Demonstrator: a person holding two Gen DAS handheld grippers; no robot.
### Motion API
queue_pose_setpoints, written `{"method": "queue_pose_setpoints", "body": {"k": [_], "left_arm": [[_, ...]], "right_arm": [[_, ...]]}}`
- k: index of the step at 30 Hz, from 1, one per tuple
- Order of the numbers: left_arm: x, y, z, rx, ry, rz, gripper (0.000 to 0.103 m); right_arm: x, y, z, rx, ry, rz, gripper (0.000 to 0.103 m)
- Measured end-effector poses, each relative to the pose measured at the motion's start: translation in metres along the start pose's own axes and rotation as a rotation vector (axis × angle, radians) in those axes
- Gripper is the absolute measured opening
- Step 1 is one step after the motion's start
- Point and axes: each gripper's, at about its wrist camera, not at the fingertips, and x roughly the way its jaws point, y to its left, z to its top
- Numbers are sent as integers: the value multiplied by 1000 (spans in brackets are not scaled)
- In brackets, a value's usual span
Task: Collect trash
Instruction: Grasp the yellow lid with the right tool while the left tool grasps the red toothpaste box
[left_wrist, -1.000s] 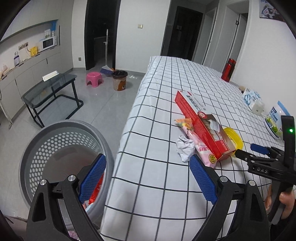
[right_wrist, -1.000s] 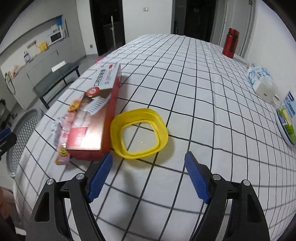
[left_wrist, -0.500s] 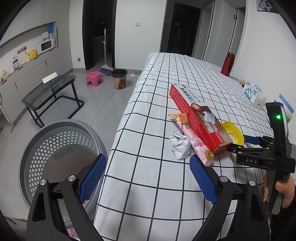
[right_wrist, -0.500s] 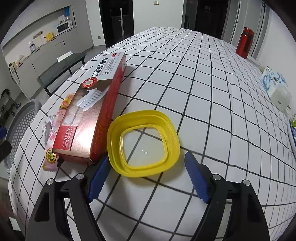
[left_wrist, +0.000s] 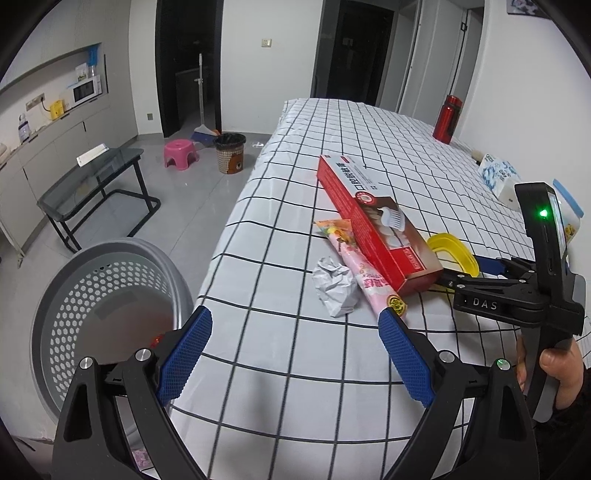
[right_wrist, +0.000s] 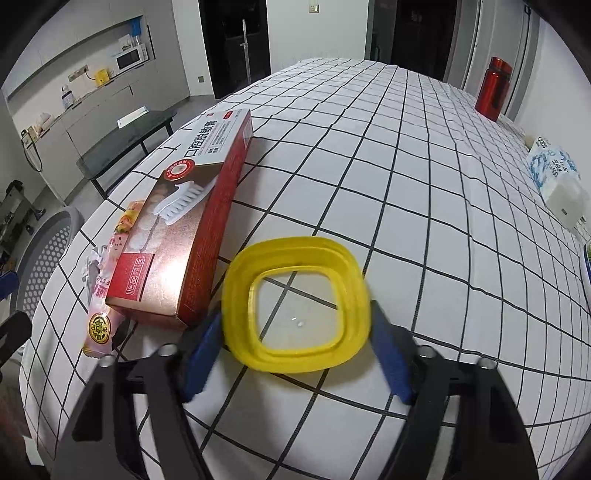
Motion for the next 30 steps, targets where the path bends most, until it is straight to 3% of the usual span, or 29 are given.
{"method": "queue_pose_setpoints", "body": {"k": [7,20,30], "left_arm": [[5,-13,7,1,-4,-26,90],[36,-58,43,25,-18,-9,90],[75,-83,52,51,31,24,90]], "right_arm": [[-10,-21,-6,92,-30,29,68],[-40,-72,-7,240,-124,51,68],[-45,-75,-8,232,-138,61,68]]}}
